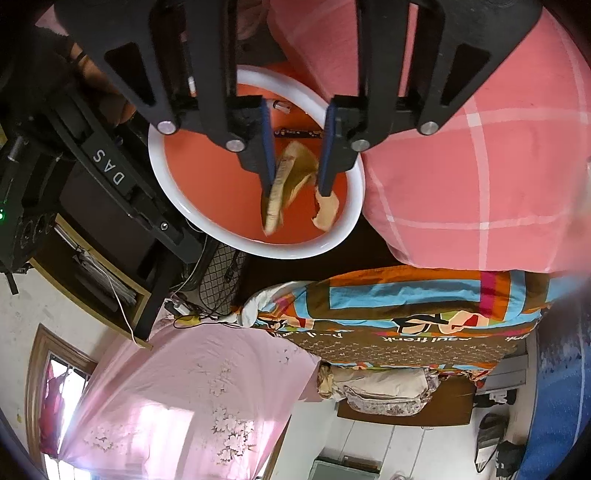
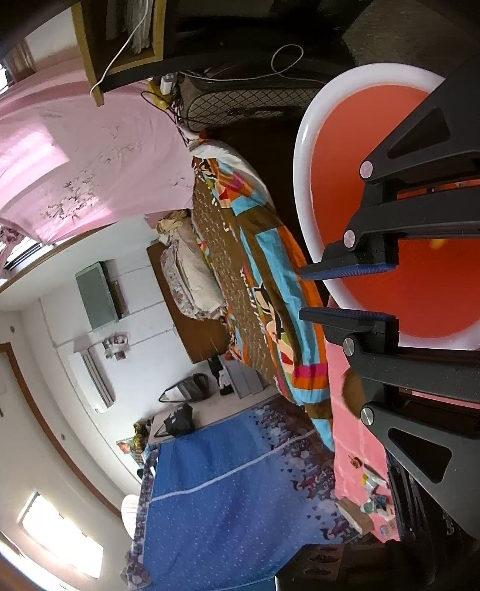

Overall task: Collect trash
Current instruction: 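Open both tools to drop the scrap and cap into the basin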

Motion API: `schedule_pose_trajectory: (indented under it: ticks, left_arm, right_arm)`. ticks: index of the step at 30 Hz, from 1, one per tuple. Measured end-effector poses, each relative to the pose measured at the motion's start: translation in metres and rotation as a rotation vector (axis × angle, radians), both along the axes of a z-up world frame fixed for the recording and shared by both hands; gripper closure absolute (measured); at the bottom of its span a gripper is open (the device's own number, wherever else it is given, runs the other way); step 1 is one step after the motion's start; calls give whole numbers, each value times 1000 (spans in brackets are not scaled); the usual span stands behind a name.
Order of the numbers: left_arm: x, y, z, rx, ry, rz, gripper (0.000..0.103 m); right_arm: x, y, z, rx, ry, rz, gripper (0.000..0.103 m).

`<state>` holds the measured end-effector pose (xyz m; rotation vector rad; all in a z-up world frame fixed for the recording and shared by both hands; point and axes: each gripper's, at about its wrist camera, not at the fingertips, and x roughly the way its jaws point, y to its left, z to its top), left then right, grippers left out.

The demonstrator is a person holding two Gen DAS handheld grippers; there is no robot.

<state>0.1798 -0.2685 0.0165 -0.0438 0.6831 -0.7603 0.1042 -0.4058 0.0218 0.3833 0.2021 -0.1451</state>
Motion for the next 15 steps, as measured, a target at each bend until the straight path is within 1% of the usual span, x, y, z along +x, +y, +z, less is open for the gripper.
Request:
schedule_pose_trajectory:
  ticks: [10, 13, 15]
  left_arm:
    - [-2, 1, 2, -8, -14, 6, 68]
    - [-2, 4, 3, -15, -22, 19, 64]
    - [-3, 6, 4, -18, -32, 34, 59]
  right_arm:
    - [-3, 1, 1, -3, -5, -19, 89]
    - [-4, 0, 2, -5, -7, -25, 89]
    - [-4, 0, 2, -8, -8, -29, 88]
